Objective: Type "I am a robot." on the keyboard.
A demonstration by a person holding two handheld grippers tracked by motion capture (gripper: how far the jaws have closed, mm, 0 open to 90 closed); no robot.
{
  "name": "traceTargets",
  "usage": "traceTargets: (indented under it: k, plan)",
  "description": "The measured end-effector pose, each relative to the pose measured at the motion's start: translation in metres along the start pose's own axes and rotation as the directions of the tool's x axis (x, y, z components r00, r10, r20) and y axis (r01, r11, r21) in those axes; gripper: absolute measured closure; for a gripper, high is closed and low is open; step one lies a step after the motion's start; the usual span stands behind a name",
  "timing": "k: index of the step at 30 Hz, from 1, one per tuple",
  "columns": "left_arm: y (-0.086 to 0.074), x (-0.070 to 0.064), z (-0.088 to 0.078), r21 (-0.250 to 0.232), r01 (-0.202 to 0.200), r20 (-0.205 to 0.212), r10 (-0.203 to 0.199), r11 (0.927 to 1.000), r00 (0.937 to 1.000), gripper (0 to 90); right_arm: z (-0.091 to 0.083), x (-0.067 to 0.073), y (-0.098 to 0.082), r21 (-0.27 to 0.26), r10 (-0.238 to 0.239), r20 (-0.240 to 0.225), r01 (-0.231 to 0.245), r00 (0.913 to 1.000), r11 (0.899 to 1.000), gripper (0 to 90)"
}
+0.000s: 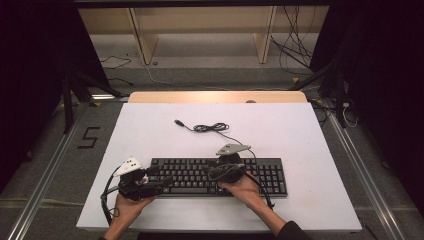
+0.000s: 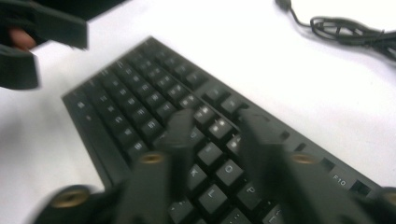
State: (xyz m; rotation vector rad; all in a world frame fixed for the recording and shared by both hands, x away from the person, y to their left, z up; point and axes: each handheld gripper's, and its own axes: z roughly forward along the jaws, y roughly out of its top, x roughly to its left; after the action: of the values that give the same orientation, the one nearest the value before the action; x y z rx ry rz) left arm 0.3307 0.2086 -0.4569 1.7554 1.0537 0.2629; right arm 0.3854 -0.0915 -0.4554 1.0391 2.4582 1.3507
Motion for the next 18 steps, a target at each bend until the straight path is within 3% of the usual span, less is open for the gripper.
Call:
traceTargets:
  k: [11,18]
  plan:
    - [0.000,0.002,-0.002,-0.008,0.003,-0.011,-0.003,1.0000,0.9999,25.6,-0.015,0.008,0.002,-0.065,-0.002,-0.049,-0.001,0.9988,0.998,34.5]
    - [0.000,0.002,-0.003,-0.020,0.007,-0.011,-0.007,0.9998,0.9999,25.6,-0.014,0.017,0.003,-0.063,-0.022,-0.092,0.016,0.9955,0.998,30.3]
